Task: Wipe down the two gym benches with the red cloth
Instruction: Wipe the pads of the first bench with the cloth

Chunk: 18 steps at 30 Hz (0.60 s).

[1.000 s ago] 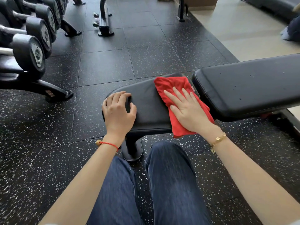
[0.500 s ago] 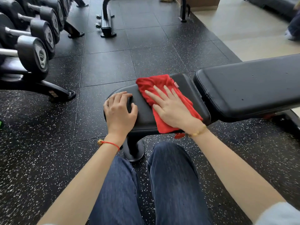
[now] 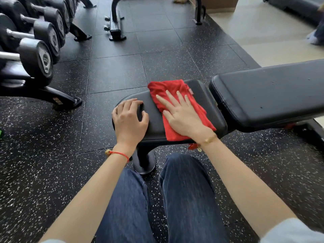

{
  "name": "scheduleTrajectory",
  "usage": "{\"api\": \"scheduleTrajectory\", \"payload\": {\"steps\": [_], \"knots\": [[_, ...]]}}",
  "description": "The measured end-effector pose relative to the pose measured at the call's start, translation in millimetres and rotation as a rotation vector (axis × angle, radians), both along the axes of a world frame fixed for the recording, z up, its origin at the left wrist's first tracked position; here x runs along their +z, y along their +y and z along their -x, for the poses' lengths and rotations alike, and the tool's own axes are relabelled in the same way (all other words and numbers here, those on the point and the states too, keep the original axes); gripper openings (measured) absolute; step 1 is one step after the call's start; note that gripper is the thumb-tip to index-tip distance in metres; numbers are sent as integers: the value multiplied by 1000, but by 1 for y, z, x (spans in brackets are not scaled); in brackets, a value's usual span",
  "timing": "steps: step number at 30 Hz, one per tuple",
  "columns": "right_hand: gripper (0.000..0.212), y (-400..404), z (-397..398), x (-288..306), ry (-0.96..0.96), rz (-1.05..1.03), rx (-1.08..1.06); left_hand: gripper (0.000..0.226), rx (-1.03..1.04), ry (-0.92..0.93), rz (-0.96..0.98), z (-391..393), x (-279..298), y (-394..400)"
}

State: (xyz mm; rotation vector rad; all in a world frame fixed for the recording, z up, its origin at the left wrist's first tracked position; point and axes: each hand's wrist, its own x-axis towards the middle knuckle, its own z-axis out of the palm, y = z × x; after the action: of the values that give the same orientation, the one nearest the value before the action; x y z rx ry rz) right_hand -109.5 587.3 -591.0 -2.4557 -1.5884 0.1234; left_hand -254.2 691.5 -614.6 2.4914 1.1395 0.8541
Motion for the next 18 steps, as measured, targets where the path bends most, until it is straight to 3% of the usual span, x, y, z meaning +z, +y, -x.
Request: {"api": "scheduleTrajectory", "payload": {"steps": [5,11,18], "knots": [[54,-54,-10,-4,14,-51,-36,31,-6,-14,-4,0,1,1],[54,-9,-74,6,80,70,-258,31,-3,-5,-4,0,1,-1],[55,-72,-41,-8,6,-26,-234,31,1,-9,-17,0,-1,0]]}}
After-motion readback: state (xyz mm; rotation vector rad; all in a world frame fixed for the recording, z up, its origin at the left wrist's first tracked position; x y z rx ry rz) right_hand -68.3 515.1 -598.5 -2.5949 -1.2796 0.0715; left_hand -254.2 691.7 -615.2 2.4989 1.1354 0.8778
